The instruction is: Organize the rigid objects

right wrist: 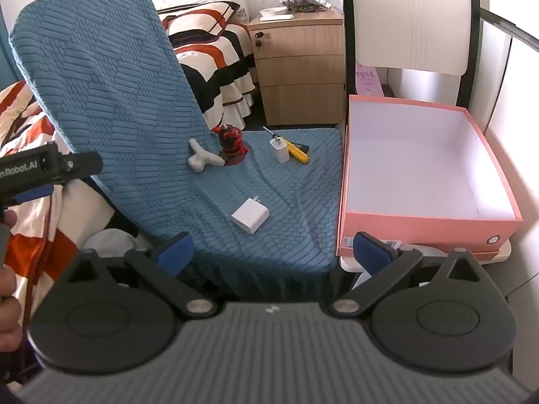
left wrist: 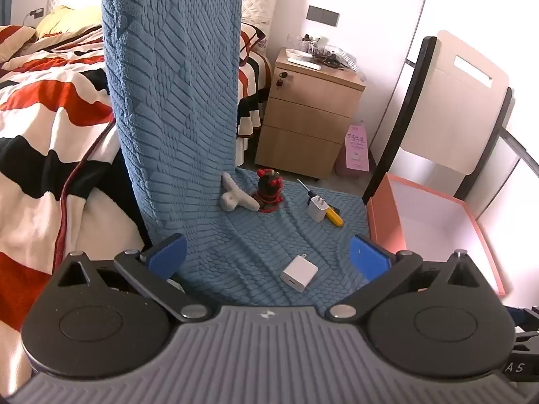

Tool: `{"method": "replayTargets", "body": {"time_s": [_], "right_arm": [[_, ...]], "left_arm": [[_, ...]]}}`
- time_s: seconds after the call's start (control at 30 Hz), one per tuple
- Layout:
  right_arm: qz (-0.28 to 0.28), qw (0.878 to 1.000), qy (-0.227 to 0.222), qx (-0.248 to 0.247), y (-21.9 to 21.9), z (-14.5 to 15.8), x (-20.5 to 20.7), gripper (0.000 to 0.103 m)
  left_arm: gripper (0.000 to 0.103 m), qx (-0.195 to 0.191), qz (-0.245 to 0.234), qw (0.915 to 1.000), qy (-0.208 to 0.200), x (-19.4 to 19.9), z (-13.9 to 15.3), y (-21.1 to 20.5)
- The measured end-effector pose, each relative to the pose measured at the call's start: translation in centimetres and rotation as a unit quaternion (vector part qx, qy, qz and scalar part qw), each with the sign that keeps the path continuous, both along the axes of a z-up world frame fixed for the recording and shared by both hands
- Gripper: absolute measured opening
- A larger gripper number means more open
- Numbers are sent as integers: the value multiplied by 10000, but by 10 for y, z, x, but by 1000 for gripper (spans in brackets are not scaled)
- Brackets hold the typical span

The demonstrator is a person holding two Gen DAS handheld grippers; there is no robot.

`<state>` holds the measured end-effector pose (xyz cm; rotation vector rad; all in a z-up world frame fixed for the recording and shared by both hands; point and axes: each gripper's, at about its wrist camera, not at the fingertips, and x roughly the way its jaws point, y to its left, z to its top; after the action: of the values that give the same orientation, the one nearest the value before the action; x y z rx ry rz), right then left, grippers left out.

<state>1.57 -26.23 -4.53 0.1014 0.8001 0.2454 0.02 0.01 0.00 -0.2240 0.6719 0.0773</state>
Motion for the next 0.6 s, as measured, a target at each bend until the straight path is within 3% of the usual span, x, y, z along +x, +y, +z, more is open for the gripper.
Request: {"method": "replayTargets", "body": {"time_s": [0.6], "right_arm": [[49, 10000, 74, 43, 1, -1, 1, 103]], "left_arm": [[103, 55, -38, 10000, 26, -2, -1, 1]]}}
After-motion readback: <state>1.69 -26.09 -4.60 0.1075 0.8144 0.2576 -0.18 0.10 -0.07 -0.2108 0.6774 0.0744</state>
